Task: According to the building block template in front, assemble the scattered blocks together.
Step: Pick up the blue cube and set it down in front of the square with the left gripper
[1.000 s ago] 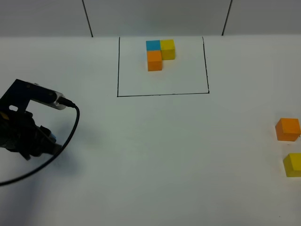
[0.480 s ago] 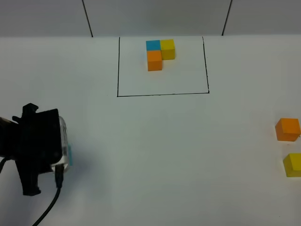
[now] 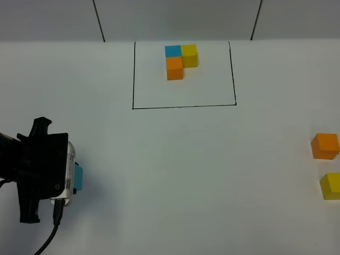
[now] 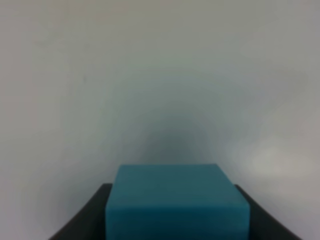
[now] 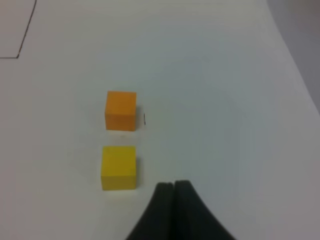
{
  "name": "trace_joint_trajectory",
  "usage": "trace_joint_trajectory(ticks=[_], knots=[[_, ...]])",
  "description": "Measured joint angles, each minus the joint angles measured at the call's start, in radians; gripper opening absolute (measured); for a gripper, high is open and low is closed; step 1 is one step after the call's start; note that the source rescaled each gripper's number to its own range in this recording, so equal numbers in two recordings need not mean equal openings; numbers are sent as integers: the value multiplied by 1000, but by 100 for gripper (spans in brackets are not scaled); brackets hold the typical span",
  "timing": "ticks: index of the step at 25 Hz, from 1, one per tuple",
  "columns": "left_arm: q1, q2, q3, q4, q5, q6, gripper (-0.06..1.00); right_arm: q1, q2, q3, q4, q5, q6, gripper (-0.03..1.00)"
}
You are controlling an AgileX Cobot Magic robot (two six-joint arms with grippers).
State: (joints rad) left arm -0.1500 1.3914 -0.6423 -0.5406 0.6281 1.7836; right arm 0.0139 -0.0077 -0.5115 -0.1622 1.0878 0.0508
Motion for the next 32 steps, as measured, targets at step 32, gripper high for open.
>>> trace_joint_trajectory(ticks=[32], knots=[[-203, 324, -383, -40, 4, -148, 52, 0, 0, 0, 0, 0, -1, 0]])
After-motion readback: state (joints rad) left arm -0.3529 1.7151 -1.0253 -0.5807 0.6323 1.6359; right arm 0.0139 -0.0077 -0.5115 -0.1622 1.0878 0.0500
